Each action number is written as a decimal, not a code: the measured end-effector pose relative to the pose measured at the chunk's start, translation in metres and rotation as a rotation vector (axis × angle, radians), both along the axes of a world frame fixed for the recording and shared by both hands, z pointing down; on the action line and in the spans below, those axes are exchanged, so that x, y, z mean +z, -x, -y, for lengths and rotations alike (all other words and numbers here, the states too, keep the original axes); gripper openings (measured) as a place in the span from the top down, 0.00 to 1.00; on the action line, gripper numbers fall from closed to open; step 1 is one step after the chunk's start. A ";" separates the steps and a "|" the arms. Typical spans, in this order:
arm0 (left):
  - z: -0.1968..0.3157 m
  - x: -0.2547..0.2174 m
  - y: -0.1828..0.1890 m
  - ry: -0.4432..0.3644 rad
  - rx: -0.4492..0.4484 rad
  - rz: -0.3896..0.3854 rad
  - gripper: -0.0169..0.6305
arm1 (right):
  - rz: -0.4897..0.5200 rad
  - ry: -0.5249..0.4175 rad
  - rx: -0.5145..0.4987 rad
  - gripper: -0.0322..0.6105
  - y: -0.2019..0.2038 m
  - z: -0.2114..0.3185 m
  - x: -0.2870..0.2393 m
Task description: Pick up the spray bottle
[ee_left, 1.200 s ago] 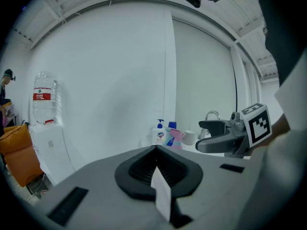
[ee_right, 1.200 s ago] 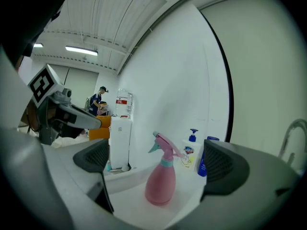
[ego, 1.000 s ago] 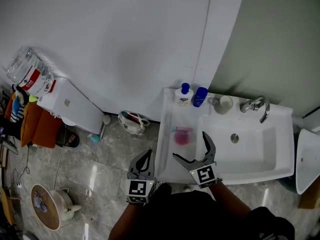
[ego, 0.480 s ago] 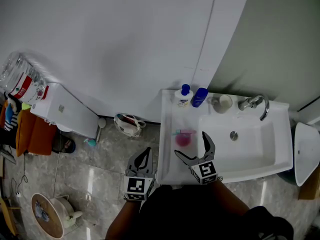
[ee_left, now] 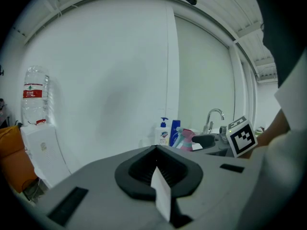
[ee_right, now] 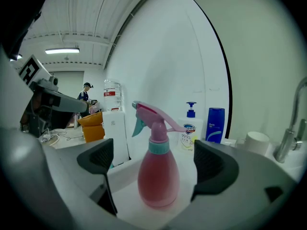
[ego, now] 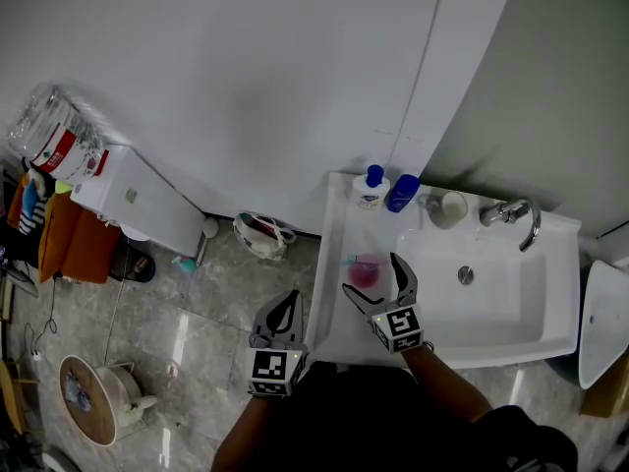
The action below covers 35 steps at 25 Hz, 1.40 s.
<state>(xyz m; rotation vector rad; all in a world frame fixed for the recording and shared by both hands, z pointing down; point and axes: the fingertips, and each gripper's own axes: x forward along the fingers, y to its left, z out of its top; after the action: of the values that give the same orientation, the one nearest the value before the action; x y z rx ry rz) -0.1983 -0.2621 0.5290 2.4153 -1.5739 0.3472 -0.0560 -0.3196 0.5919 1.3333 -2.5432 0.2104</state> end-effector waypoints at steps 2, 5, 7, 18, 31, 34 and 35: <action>-0.002 -0.001 0.000 0.001 -0.012 -0.001 0.98 | 0.008 -0.012 -0.008 0.19 0.001 0.006 -0.001; -0.005 0.002 0.002 0.007 -0.029 0.002 0.98 | 0.006 -0.025 -0.022 0.29 0.001 0.010 -0.002; -0.005 0.002 0.001 0.009 -0.034 0.003 0.98 | 0.008 -0.029 -0.027 0.34 0.000 0.010 -0.001; -0.004 0.000 -0.001 0.002 -0.036 0.004 0.98 | 0.014 -0.052 -0.007 0.62 -0.005 0.008 -0.004; -0.002 0.000 -0.004 0.002 -0.018 0.014 0.98 | -0.004 -0.073 -0.025 0.74 -0.003 0.005 -0.008; -0.003 0.001 -0.005 0.002 -0.014 0.014 0.98 | 0.006 -0.067 -0.027 0.74 -0.004 0.004 -0.006; -0.003 0.000 -0.003 0.000 -0.017 0.013 0.98 | 0.000 -0.073 -0.029 0.74 -0.004 0.003 -0.007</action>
<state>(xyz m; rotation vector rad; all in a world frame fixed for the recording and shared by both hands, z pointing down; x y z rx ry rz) -0.1951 -0.2596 0.5295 2.4026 -1.5992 0.3605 -0.0522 -0.3227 0.5846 1.3209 -2.5918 0.1126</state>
